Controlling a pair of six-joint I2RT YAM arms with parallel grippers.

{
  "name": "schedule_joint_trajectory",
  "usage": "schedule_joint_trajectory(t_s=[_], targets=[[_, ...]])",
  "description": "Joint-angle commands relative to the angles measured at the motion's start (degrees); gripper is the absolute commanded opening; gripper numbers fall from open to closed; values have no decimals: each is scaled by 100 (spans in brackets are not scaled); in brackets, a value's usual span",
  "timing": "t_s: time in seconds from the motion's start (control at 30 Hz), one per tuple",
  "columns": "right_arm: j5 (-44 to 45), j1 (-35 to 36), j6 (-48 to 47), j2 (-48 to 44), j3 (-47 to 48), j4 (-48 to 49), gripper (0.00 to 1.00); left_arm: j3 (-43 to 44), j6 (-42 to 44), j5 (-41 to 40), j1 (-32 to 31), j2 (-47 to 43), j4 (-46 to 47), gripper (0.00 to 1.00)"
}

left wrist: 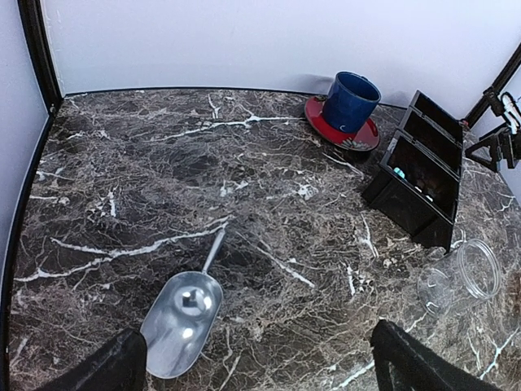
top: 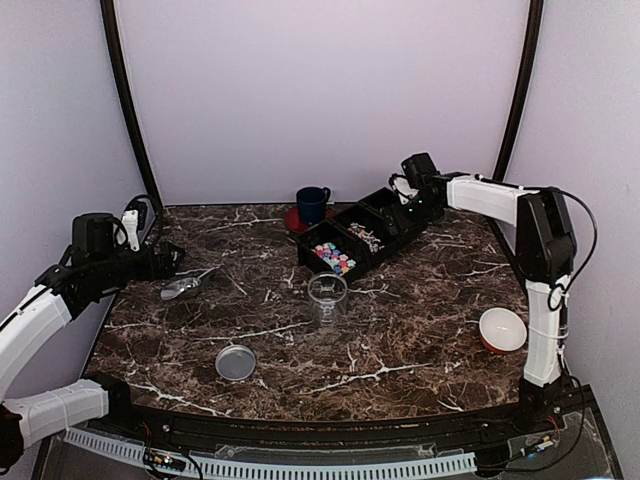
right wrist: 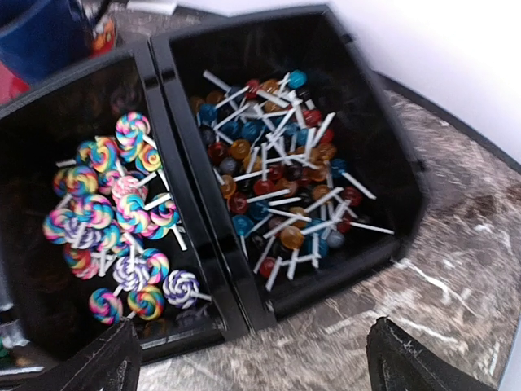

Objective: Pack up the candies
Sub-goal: Move the plate to the center of the board.

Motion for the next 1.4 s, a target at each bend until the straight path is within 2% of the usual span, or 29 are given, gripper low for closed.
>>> schedule_joint_trajectory(t_s=[0.0, 0.13, 0.37, 0.63, 0.77, 1.0, 1.1, 1.37], targets=[[-176, -5, -390, 393, 375, 48, 94, 19, 42, 129, 40, 23, -85, 99], [-266, -20, -440, 656, 506, 229, 89, 19, 29, 134, 39, 28, -67, 99], [-610, -21, -428, 899, 615, 506, 72, 19, 28, 147, 34, 54, -66, 99], [-1117, -13, -350, 717, 159, 815, 57, 19, 20, 156, 35, 63, -63, 99], [-1345, 11, -254, 536, -171, 989, 47, 27, 21, 161, 34, 61, -61, 99], [-1380, 269, -247, 304, -573, 1139, 41, 24, 28, 154, 35, 24, -69, 99], [-1305, 430, -271, 234, -726, 1193, 31, 19, 40, 143, 35, -13, -84, 99], [-1141, 850, -282, 31, -1066, 1317, 27, 11, 62, 123, 38, -81, -95, 99]])
